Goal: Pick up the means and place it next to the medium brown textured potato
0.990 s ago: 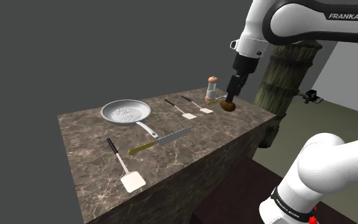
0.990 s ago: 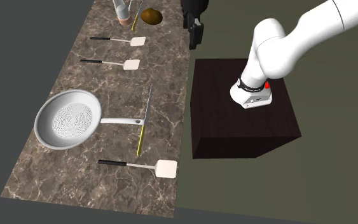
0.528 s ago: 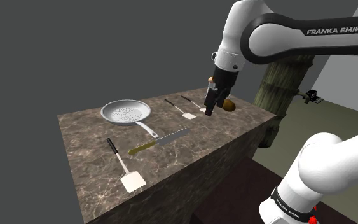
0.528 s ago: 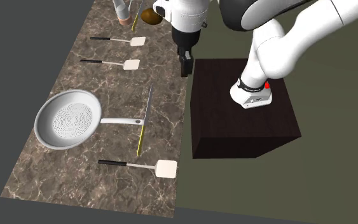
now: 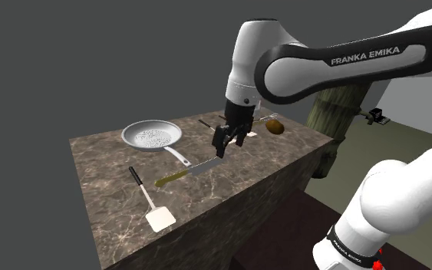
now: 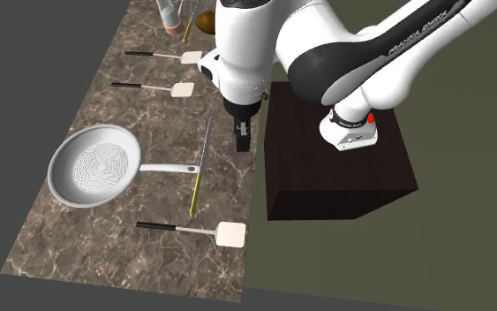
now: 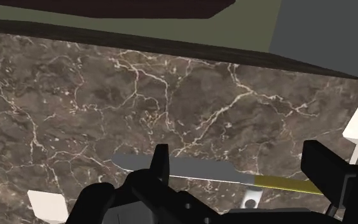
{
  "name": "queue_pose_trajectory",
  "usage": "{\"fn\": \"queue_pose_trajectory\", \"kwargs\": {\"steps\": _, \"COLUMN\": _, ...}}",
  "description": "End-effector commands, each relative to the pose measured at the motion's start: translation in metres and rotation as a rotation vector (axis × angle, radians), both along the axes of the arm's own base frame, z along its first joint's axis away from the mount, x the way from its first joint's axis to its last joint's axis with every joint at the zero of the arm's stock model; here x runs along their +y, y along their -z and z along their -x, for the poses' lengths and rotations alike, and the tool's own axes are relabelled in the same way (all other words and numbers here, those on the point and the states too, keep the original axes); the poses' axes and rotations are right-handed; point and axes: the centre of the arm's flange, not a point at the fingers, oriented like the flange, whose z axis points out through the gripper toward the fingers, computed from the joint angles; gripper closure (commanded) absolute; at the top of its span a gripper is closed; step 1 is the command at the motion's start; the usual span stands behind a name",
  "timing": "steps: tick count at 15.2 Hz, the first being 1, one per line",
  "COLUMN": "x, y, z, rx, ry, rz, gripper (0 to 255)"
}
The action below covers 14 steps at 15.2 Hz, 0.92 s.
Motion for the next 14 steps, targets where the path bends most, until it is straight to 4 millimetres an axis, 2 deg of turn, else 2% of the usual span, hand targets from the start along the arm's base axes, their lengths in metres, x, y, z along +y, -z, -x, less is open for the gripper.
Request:
{"fn": "queue_pose_trajectory", "kwargs": {"steps": 1, "x": 0.022, "y": 0.01, "z": -0.008, "rx": -0.001, "ry": 0.02, "rz": -0.003, "gripper": 0}}
{"fn": "queue_pose_trajectory", "kwargs": {"steps": 14, "x": 0.16, "y": 0.087, "z": -0.076, "rx": -0.002, "ry": 0.135, "rz": -0.011, "gripper": 0}}
